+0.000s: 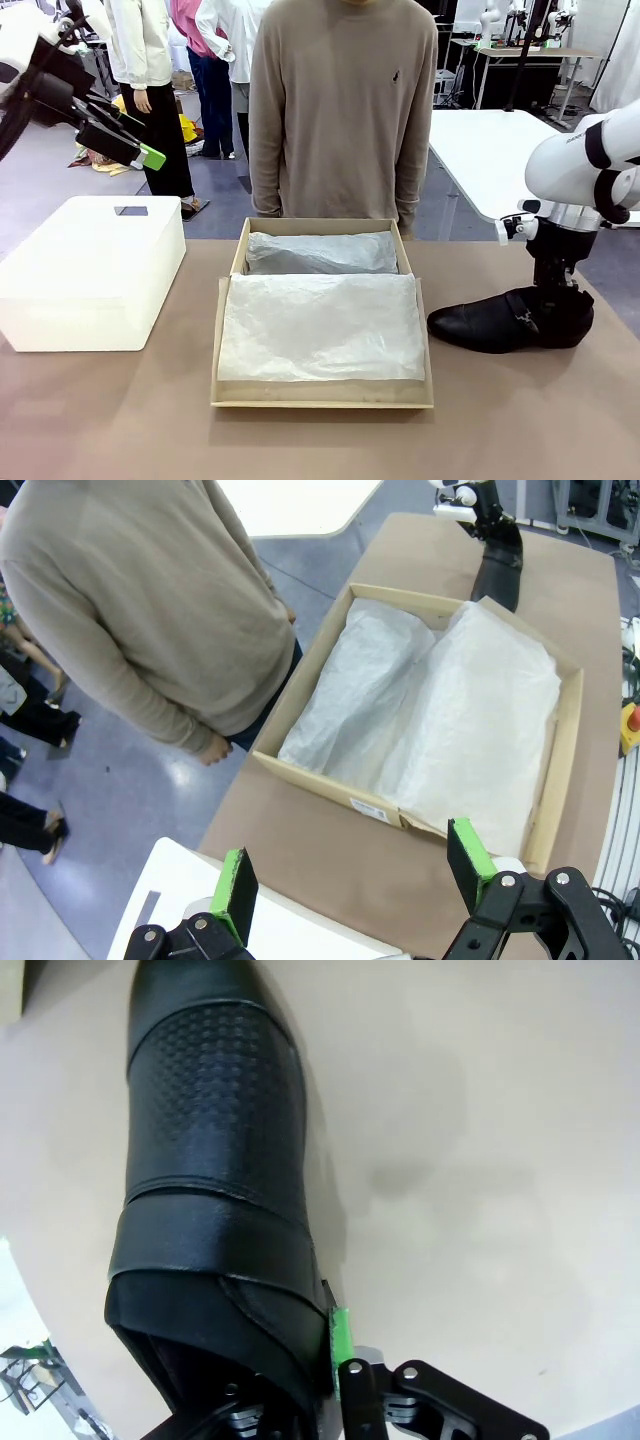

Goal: Pack the shoes into the box.
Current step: Place the other shoe of the Shoes into the Shoes Box.

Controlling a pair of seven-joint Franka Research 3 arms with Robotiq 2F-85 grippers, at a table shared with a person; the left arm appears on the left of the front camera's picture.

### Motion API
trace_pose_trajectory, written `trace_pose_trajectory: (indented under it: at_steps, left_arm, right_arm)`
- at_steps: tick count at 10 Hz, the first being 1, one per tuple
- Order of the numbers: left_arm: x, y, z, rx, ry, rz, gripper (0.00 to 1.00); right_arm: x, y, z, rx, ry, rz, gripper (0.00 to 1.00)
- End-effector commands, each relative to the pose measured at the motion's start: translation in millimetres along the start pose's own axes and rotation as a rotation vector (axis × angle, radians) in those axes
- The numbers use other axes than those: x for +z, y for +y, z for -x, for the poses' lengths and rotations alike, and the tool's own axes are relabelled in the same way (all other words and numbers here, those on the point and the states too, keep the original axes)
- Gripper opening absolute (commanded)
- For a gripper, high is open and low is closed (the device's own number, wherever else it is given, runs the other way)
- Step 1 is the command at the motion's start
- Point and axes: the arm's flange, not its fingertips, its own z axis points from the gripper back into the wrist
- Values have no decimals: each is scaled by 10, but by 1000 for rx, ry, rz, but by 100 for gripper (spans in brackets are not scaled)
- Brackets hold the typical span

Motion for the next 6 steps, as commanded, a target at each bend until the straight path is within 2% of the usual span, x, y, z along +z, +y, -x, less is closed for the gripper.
trace_pose_trajectory:
  at_steps: [1,4,6]
  left_arm:
    - [1,15,11,-8,-12,15,100]
    - [1,15,11,-8,-12,15,100]
    - [1,15,11,-8,-12,15,100]
  right_arm:
    - [63,8,15,32,-18,-21,0]
    - [225,14,56,-17,-46,-16,0]
    - [572,67,56,-118,-46,-3,0]
